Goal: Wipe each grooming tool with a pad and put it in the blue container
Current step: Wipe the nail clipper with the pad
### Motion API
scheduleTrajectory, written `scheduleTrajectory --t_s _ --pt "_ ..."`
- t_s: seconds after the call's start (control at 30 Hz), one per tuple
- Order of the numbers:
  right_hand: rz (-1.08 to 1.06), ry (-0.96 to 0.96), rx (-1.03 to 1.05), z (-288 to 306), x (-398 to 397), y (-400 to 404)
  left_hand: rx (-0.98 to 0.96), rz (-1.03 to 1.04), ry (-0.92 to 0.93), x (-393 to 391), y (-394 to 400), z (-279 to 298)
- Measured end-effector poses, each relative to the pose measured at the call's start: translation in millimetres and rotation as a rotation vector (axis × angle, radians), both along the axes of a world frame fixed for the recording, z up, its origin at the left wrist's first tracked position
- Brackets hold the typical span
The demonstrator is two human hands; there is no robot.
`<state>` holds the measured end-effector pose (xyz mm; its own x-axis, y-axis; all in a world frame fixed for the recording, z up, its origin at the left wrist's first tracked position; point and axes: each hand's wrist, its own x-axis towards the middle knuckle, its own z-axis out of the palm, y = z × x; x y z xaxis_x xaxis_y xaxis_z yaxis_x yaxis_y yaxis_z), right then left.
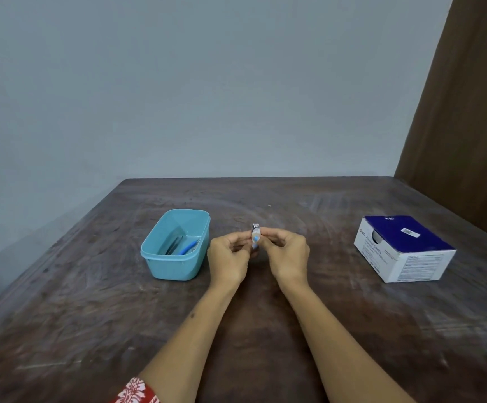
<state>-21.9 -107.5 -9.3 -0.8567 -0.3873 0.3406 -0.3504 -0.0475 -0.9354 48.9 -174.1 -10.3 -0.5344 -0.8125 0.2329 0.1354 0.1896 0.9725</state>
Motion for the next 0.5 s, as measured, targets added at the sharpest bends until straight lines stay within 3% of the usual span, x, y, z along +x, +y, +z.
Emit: scheduleTrajectory --t_s 0.5 --pt "0.027 0.048 -0.002 6.1 2.0 3.0 0.077 -0.050 0.084 -4.1 1.8 -4.1"
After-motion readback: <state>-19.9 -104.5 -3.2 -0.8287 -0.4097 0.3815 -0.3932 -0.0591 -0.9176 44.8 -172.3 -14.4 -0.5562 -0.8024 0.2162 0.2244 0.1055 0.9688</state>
